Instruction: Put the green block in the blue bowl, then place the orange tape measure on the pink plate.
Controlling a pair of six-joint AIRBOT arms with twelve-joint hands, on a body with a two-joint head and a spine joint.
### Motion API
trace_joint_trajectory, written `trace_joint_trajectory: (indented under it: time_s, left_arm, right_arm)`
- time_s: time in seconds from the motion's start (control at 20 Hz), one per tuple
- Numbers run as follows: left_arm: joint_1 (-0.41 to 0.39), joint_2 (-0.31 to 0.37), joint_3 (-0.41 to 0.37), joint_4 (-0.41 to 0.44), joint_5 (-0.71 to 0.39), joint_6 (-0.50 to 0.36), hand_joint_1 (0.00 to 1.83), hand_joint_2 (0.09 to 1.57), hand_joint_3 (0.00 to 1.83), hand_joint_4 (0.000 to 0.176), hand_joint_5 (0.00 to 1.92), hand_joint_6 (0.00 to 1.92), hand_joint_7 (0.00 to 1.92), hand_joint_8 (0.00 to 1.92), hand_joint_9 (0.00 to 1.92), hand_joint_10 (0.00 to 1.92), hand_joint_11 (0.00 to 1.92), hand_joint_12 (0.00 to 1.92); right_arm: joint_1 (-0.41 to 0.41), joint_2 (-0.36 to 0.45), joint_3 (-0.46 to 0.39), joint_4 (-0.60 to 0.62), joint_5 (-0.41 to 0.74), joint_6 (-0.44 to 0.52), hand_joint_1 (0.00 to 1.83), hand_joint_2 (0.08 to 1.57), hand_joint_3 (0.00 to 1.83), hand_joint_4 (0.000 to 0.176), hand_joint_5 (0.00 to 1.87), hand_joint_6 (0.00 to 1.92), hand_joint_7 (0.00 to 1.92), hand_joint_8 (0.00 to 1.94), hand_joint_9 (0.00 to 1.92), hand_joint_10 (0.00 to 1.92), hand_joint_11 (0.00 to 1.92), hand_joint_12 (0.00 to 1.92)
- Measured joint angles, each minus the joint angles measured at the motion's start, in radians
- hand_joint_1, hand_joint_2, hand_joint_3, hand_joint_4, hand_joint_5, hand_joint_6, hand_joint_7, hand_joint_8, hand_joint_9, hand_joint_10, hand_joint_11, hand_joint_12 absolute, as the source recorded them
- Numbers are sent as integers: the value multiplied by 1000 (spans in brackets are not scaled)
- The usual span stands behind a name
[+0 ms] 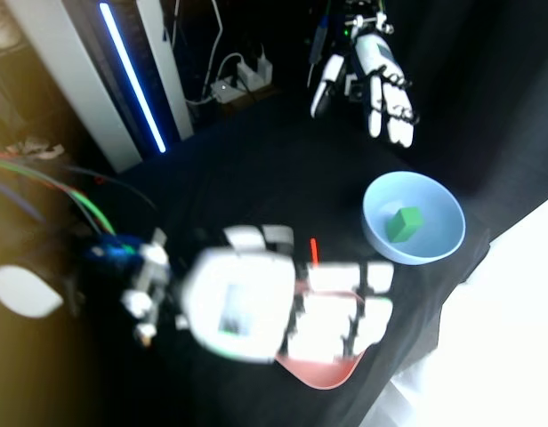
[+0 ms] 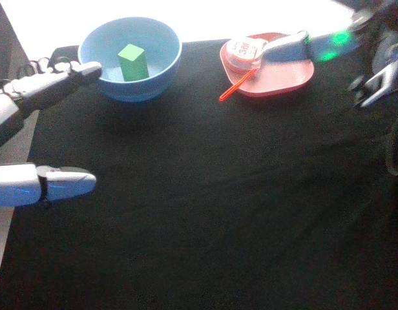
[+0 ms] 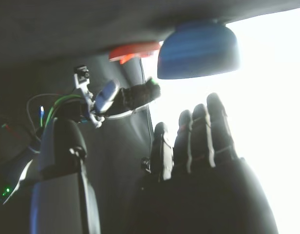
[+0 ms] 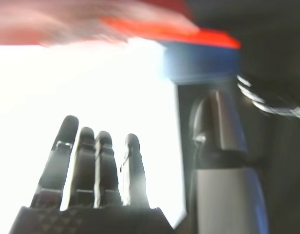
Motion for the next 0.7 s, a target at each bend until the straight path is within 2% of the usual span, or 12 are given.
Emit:
trace_joint_trajectory:
  time_s: [0.05,0.1,0.15,0.2,0.25,0.3,0.35,0.45,0.5,0.55,0.6,0.7]
  left_arm:
    - [15,12,-8,-8,-24,0,700,885,0,148,98,4,50,4,20,6,0,283]
    - [50,30,-29,-38,-88,-1,710,885,0,149,96,2,43,1,23,5,0,250]
    - [79,36,-37,-54,-126,0,699,891,0,157,90,0,39,0,50,2,0,283]
    - [101,39,-43,-70,-155,0,699,891,0,159,80,2,44,1,52,0,0,254]
    - [132,39,-56,-103,-204,0,681,896,0,166,76,0,64,0,84,0,0,337]
    - [148,39,-61,-117,-232,0,652,901,0,174,82,1,69,0,105,1,0,413]
    - [169,44,-75,-130,-272,0,640,919,5,175,68,0,56,0,101,1,0,459]
    - [204,51,-84,-150,-336,0,644,932,5,176,49,0,10,0,46,0,0,382]
    - [214,52,-91,-174,-363,0,602,922,0,176,60,2,31,3,61,4,0,459]
    - [220,52,-97,-189,-383,-1,578,928,3,176,70,4,25,0,47,0,0,479]
    - [220,53,-98,-185,-392,-1,565,929,2,176,62,1,6,0,23,1,0,439]
    - [220,53,-99,-154,-401,-2,581,946,5,176,91,4,16,2,37,4,0,447]
  right_arm:
    - [0,37,-20,38,47,-2,845,910,5,136,0,0,0,0,0,0,0,0]
    - [-30,103,-90,137,127,-2,874,914,5,100,17,6,0,0,0,0,0,0]
    - [-58,133,-125,169,172,-23,847,937,14,76,31,10,0,0,0,0,0,0]
    - [-87,156,-158,189,214,-43,794,940,13,101,36,10,0,0,0,0,0,0]
    - [-130,185,-209,218,272,-75,842,928,5,161,59,17,0,0,0,0,0,0]
    - [-158,203,-240,237,306,-94,829,927,4,173,68,17,29,11,0,0,0,0]
    - [-203,234,-294,290,377,-123,836,931,5,175,66,13,28,9,0,0,0,0]
    - [-285,286,-359,373,505,-166,845,943,9,176,90,18,16,1,0,0,0,0]
    - [-336,308,-393,440,570,-192,852,954,12,176,89,16,2,0,0,0,0,0]
    - [-399,329,-430,510,639,-206,883,969,16,141,84,11,13,5,0,0,0,0]
    - [-449,336,-448,548,682,-207,853,967,13,137,69,4,29,10,0,0,0,0]
    - [-540,336,-482,628,757,-209,820,928,0,167,104,14,88,27,0,0,0,0]
